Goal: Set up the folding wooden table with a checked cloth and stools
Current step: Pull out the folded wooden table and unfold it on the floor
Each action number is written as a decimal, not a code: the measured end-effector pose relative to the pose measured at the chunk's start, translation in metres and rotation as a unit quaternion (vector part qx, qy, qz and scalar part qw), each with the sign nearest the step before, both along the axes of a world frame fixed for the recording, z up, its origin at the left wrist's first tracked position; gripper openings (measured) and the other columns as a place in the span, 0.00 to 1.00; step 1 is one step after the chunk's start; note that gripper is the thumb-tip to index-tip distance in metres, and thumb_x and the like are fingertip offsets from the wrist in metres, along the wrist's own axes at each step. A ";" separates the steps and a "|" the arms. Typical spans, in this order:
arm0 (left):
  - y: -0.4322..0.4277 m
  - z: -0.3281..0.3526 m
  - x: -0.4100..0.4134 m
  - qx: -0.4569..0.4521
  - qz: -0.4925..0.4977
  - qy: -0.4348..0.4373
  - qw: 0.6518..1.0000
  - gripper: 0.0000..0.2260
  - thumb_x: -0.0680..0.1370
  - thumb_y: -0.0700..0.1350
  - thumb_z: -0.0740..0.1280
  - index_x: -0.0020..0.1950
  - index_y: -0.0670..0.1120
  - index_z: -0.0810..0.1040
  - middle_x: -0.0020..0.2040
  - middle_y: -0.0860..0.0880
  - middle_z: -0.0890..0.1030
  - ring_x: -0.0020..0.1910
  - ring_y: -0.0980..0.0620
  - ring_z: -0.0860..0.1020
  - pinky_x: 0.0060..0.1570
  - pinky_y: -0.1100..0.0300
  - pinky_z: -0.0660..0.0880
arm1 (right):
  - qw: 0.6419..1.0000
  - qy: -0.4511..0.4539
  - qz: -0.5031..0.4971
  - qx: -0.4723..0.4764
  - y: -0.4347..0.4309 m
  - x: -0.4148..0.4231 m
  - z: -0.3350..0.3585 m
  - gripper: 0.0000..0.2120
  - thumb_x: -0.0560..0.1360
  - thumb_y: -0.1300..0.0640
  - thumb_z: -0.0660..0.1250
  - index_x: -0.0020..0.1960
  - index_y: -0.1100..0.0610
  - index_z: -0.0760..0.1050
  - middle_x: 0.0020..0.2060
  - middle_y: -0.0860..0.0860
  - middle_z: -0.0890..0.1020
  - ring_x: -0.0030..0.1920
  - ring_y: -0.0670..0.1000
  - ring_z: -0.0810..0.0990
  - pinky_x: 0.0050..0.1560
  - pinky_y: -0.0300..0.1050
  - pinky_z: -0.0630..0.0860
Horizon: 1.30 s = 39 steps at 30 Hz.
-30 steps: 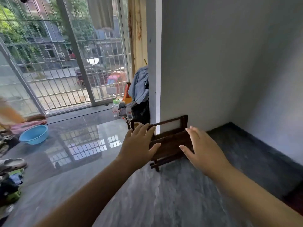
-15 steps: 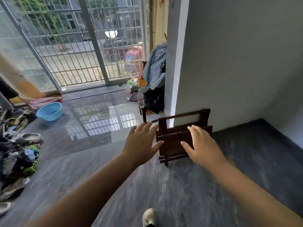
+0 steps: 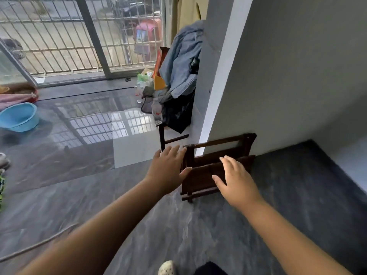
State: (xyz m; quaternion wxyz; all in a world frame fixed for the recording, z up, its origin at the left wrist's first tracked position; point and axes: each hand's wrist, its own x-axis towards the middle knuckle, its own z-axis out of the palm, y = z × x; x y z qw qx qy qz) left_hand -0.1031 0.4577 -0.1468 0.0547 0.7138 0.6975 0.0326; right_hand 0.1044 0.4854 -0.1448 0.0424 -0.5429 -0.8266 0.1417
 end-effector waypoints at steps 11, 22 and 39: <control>0.131 -0.082 -0.001 -0.051 0.046 -0.021 0.997 0.31 0.79 0.61 0.53 0.77 0.49 0.50 0.77 0.49 0.57 0.75 0.48 0.54 0.72 0.49 0.55 | 0.997 -0.009 0.045 -0.057 0.162 -0.011 -0.078 0.29 0.79 0.47 0.59 0.74 0.59 0.56 0.74 0.55 0.60 0.74 0.53 0.56 0.71 0.44 0.56; 0.229 -0.199 0.009 -0.149 0.123 -0.059 0.979 0.32 0.80 0.59 0.51 0.77 0.45 0.42 0.78 0.46 0.48 0.76 0.47 0.46 0.73 0.50 0.47 | 0.977 -0.074 0.149 -0.131 0.294 -0.051 -0.195 0.30 0.78 0.49 0.60 0.74 0.60 0.56 0.74 0.56 0.60 0.74 0.53 0.56 0.72 0.44 0.53; 0.308 -0.357 -0.021 -0.212 0.075 -0.080 0.971 0.31 0.80 0.52 0.56 0.78 0.46 0.44 0.78 0.45 0.47 0.76 0.45 0.45 0.73 0.50 0.47 | 0.960 -0.166 0.135 -0.182 0.367 -0.091 -0.349 0.32 0.78 0.54 0.60 0.76 0.61 0.50 0.76 0.56 0.55 0.76 0.54 0.51 0.74 0.48 0.52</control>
